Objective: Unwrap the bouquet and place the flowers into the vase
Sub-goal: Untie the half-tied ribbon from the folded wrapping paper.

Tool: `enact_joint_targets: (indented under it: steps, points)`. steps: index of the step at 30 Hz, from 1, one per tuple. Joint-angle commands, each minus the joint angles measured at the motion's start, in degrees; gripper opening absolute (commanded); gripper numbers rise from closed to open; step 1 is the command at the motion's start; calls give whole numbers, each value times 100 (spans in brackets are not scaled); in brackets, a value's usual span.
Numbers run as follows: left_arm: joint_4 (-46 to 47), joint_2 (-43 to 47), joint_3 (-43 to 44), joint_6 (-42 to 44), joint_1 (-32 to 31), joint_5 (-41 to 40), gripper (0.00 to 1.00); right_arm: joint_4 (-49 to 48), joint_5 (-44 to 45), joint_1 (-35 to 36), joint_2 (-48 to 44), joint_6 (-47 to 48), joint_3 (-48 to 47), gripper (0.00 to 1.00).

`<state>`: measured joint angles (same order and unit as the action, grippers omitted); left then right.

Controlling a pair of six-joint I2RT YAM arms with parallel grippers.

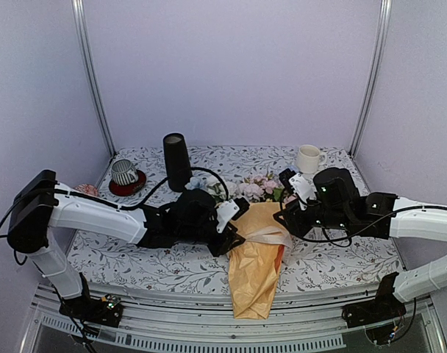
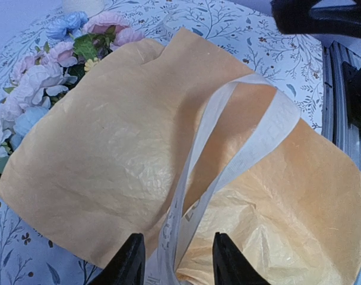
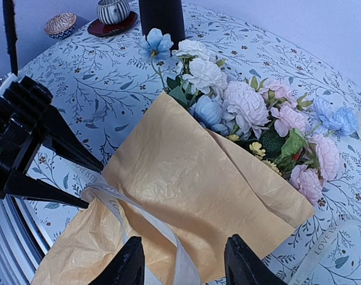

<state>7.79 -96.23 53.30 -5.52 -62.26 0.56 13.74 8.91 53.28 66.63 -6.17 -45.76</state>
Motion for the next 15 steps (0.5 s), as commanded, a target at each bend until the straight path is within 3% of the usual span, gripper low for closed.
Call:
enact_joint_targets:
  steps: [1,15]
  points:
    - [3,158,36,95,-54,-114,41,96,-94,-70,-48,-163,86,48]
    - [38,170,110,164,-125,-207,40,244,-664,-106,430,-64,37,43]
